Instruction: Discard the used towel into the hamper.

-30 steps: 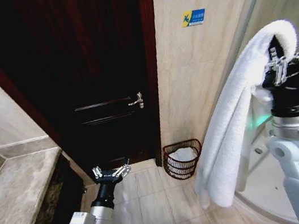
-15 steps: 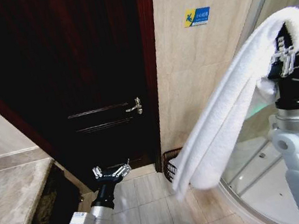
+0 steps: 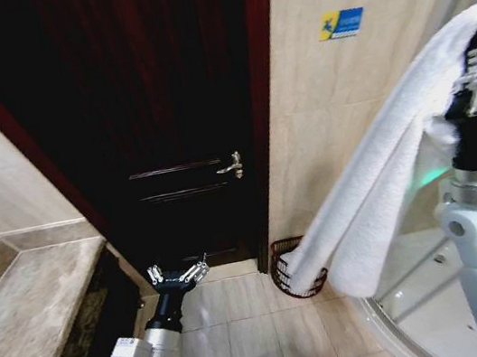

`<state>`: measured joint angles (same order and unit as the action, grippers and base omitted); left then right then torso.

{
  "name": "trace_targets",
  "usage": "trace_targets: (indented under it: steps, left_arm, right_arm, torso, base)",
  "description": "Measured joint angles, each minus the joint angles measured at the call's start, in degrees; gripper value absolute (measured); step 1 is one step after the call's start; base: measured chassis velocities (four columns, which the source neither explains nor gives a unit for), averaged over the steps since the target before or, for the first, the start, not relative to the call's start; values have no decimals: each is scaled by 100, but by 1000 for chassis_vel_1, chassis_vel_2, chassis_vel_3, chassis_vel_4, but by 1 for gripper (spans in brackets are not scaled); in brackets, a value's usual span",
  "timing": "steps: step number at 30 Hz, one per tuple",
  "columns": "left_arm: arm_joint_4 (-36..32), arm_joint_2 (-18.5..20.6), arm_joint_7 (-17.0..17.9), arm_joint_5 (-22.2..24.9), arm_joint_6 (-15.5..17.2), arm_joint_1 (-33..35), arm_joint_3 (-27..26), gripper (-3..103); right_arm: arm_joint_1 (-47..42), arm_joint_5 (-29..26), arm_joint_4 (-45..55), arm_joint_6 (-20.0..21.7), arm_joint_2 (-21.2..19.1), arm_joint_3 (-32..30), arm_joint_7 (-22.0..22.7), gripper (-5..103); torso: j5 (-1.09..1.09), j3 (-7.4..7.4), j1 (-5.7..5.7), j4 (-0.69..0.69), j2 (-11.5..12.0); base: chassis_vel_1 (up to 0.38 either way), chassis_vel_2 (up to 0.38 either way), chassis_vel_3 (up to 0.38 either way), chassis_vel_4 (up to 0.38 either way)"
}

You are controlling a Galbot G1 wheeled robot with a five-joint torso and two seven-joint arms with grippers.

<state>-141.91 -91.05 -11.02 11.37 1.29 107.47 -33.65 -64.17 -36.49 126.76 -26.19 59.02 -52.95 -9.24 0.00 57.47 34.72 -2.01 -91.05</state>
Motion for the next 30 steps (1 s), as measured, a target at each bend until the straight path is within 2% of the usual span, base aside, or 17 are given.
trace_targets:
  steps: [14, 22, 30]
  left_arm:
    - [0, 0, 0, 0, 0, 0, 0, 100]
    - [0, 0, 0, 0, 0, 0, 0, 100]
    - [0, 0, 0, 0, 0, 0, 0, 100]
  right_arm:
    - [277, -147, -394, -24, -105, 0, -263, 8]
    - [488, -199, -590, -38, -166, 120, -282, 8]
    - [1046, -288, -1010, -45, -318, 269, -335, 8]
  torso:
    - [1, 0, -2, 1, -1]
    - [-1, 1, 2, 1, 2]
    - [0, 1, 2, 0, 4]
  base:
    - [-15, 17, 18, -10]
    - [-142, 147, 155, -164]
    - [-67, 60, 48, -44]
